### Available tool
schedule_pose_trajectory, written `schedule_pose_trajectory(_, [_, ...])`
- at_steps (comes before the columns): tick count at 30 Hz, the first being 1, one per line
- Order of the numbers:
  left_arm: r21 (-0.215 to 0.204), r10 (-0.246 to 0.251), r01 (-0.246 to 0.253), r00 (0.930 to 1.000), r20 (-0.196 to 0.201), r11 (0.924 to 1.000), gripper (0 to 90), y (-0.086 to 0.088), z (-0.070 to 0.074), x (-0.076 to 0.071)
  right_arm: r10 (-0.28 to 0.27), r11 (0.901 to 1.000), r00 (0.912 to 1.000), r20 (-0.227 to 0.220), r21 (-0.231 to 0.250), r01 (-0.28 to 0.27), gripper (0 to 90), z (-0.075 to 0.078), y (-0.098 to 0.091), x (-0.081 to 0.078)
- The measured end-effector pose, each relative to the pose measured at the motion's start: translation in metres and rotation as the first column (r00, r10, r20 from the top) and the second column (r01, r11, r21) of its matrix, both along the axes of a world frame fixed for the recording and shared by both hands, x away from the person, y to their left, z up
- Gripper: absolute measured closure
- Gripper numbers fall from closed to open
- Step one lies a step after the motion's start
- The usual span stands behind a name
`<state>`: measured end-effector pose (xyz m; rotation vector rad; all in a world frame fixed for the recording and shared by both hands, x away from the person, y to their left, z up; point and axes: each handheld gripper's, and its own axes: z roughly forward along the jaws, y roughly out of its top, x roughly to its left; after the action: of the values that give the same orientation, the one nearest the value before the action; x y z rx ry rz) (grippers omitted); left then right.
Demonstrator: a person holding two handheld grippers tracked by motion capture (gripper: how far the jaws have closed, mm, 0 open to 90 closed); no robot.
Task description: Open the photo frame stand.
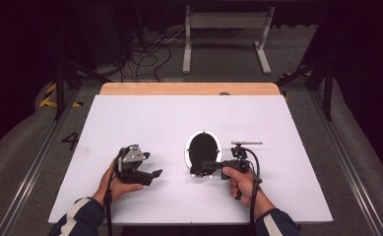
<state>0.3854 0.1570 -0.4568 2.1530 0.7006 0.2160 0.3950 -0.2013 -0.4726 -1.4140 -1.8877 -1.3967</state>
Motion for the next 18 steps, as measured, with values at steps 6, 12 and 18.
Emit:
schedule_pose_trajectory(6, [-0.077, -0.010, 0.007, 0.9993, -0.036, 0.9970, 20.9, -0.017, 0.001, 0.020, 0.043, 0.9991, 0.9974, 0.058, -0.007, -0.043, 64.3, 0.000, -0.001, 0.000])
schedule_pose_trajectory(12, [-0.104, -0.050, 0.042, 0.9956, -0.079, 0.9937, 16.7, -0.038, 0.001, 0.032, 0.083, 0.9962, 0.9885, 0.126, -0.038, -0.079, 65.6, 0.004, 0.001, -0.001])
schedule_pose_trajectory(18, [-0.127, -0.073, 0.061, 0.9930, -0.093, 0.9901, 14.2, -0.053, -0.001, 0.034, 0.154, 0.9864, 0.9585, 0.240, -0.093, -0.135, 67.8, 0.008, 0.002, -0.006])
